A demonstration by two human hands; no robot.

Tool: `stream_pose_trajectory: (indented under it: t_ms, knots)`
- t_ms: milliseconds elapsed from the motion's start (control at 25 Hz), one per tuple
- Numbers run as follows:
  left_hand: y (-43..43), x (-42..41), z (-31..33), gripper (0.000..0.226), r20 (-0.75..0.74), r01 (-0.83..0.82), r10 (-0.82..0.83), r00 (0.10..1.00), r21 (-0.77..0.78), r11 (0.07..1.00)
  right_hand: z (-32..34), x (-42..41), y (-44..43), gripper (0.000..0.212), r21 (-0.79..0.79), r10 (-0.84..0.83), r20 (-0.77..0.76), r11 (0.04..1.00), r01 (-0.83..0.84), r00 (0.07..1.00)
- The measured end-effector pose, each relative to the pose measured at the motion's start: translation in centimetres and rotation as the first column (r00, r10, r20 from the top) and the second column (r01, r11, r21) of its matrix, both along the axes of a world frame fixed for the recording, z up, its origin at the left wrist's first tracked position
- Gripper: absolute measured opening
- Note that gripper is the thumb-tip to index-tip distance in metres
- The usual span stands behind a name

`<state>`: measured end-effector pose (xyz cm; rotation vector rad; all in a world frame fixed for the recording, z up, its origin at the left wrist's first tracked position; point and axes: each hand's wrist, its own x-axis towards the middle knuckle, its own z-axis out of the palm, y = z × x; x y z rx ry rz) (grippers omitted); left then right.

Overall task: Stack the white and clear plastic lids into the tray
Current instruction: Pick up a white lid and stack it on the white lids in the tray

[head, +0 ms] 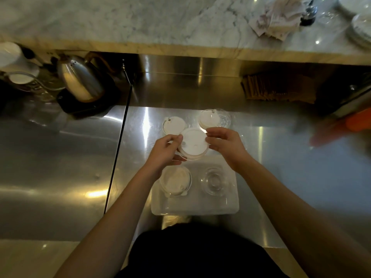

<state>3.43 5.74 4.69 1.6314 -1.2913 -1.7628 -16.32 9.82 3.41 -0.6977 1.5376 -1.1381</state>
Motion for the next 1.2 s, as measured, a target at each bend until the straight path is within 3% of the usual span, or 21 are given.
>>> stream_pose_trajectory:
  t_ms: [320, 760, 920, 1200]
  knots:
    - [1.9, 2.7, 0.3, 0.029, -0.026, 0.068, -0.069, 0.997, -0.066, 0.996, 0.7, 2.0, 1.8, 0.027, -0.052, -0.016, -0.005, 0.999, 0.016, 1.0]
    - [4.1, 5.7, -0.1, 0.024, -0.13, -0.159, 0.154, 0.979, -0.026, 0.987, 1.6, 5.5, 2.7, 0.028, -0.033, 0.113, -0.035, 0.993, -0.114, 0.993]
    - [5.3, 6.0, -0.2, 0.029, -0.069, -0.145, 0.141, 0.988, -0.057, 0.988, 1.4, 6.1, 3.7, 0.029, -0.006, 0.184, -0.07, 0.983, -0.185, 0.981]
    - [8.2, 6.2, -1.1, 0.038, 0.149, -0.043, 0.086, 0.985, -0.272, 0.961, 0.1, 6.3, 4.7, 0.023, 0.045, 0.162, -0.122, 0.986, -0.158, 0.979]
